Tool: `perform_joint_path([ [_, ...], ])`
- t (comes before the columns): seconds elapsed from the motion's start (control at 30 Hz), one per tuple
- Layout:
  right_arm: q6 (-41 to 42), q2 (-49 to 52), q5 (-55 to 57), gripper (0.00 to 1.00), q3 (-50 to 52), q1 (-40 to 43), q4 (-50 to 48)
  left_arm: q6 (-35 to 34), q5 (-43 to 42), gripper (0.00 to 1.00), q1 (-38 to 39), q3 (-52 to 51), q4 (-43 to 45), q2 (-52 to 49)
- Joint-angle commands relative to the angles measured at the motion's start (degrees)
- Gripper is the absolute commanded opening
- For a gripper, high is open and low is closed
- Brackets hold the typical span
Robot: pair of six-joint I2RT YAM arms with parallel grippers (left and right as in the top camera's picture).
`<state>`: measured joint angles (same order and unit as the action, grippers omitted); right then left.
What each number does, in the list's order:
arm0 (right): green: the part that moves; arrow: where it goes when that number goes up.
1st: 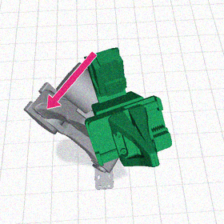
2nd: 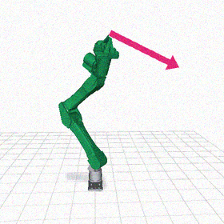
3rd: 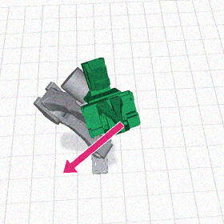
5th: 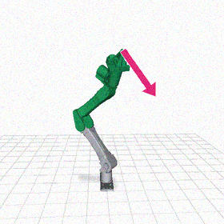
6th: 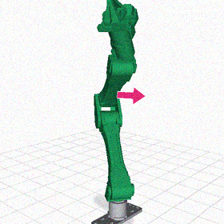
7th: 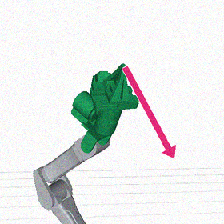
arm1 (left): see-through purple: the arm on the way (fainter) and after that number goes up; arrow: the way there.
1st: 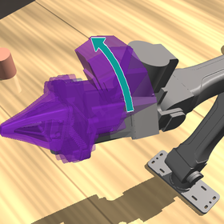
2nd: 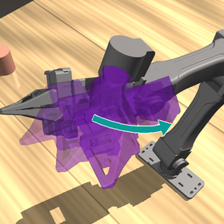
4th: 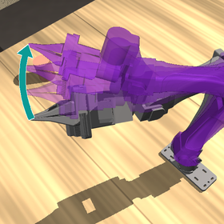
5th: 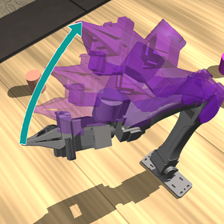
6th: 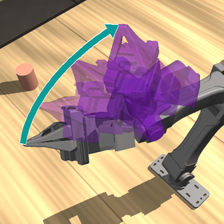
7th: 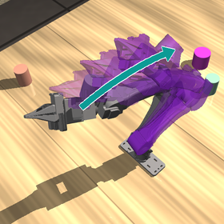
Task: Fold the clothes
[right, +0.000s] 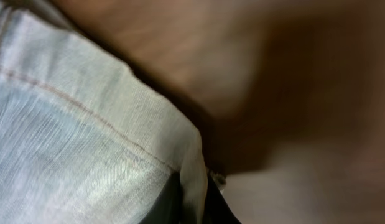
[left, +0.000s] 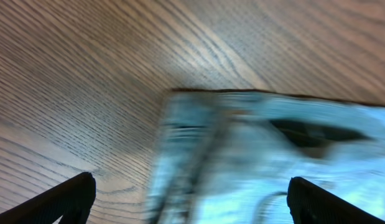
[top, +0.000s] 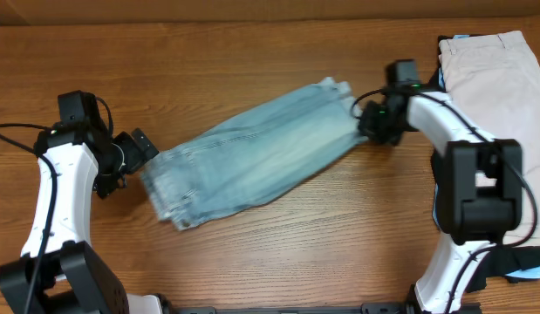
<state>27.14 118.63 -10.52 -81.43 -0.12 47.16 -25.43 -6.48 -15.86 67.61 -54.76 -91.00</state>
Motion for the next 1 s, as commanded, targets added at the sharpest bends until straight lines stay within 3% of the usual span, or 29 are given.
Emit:
perform_joint_path([
  [0.0, 4.59, -1.42, 8.48, 0.04, 1.73, 8.52, 5.42, 1.73, -0.7, 1.0, 0.81, 1.11, -0.5, -3.72],
  [0.13, -2.89, -6.91, 1.14, 0.04, 1.73, 12.13, 9.55, 7.13, -2.43, 1.0, 3.43, 1.11, 0.55, -7.43],
  [0.17, -5.55, -8.26, -1.53, 0.13, 1.73, 12.33, 9.99, 9.03, -3.58, 1.0, 4.04, 1.11, 1.16, -8.26],
  [0.2, -11.04, -11.15, -6.16, 0.37, 1.7, 12.31, 10.99, 12.92, -6.08, 1.0, 5.6, 1.11, 2.93, -9.94],
  [0.27, -13.42, -14.47, -7.63, 0.68, 1.64, 11.67, 12.46, 16.57, -8.09, 1.0, 7.26, 1.11, 5.2, -11.43],
  [0.33, -14.16, -17.64, -7.58, 0.88, 1.53, 10.88, 13.62, 19.96, -10.93, 1.0, 9.29, 1.11, 8.76, -13.09],
  [0.37, -14.23, -19.17, -7.58, 0.91, 1.51, 10.51, 13.97, 21.2, -12.72, 1.0, 10.12, 1.11, 10.36, -13.55],
  [0.47, -15.23, -23.52, -7.58, 0.92, 1.51, 9.79, 14.97, 22.73, -18.47, 1.0, 12.13, 1.22, 14.73, -13.53],
  [0.67, -15.23, -28.15, -7.58, 0.92, 1.51, 9.77, 15.34, 24.0, -15.67, 1.0, 15.54, 1.27, 15.78, -13.62],
  [0.87, -15.47, -28.15, -7.58, 0.92, 1.53, 9.77, 16.41, 26.25, -14.56, 1.0, 15.45, 2.12, 7.5, -13.29],
  [0.97, -15.87, -28.15, -7.58, 0.92, 1.53, 9.77, 16.52, 27.08, -17.38, 1.0, 13.31, 9.77, -2.38, -11.72],
])
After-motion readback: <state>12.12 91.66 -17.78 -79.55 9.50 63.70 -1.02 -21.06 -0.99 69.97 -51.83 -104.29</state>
